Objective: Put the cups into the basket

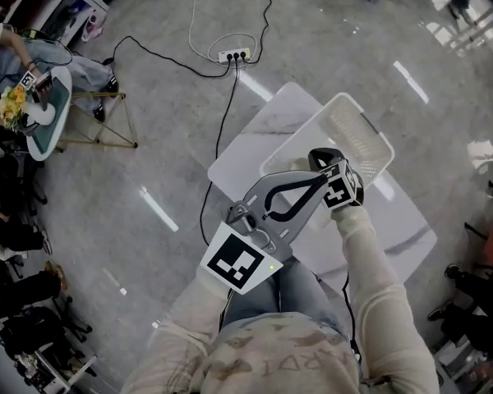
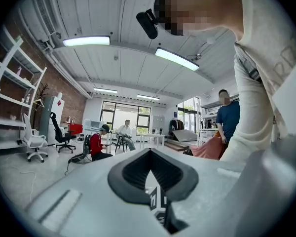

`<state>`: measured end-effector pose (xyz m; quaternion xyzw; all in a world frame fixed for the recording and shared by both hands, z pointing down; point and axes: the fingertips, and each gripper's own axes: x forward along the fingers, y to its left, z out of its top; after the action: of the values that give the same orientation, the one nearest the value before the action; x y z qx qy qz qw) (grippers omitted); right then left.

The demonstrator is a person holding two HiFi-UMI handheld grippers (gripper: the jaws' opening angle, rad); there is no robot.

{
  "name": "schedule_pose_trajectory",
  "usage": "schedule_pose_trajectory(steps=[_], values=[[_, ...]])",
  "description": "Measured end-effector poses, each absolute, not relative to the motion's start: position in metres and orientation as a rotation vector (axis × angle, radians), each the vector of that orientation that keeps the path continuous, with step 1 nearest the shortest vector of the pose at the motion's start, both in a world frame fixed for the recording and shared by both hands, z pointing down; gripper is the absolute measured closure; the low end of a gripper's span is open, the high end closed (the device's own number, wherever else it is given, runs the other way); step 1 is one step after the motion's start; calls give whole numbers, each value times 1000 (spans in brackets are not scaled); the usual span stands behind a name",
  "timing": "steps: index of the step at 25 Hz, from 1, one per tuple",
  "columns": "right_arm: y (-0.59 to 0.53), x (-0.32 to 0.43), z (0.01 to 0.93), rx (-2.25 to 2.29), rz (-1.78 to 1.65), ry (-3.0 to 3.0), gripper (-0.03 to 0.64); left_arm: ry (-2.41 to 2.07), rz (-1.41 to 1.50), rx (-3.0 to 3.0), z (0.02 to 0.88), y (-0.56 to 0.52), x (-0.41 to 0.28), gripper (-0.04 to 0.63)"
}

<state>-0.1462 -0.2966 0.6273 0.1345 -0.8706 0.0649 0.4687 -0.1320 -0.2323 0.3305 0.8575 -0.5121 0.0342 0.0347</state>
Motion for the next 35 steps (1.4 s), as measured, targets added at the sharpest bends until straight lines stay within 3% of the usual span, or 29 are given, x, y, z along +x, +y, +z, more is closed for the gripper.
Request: schedule_pose_trajectory(steps=[7, 18, 35], values=[[-267, -151, 469, 411, 192, -2422, 592, -1561, 32, 2722, 266, -215, -121, 595], [-209, -84, 280, 640, 152, -2879, 591, -1556, -36, 2806, 212, -190, -91, 595], [-157, -52, 200, 660, 108, -3096, 592, -1574, -56, 2811, 195, -154, -70, 595]])
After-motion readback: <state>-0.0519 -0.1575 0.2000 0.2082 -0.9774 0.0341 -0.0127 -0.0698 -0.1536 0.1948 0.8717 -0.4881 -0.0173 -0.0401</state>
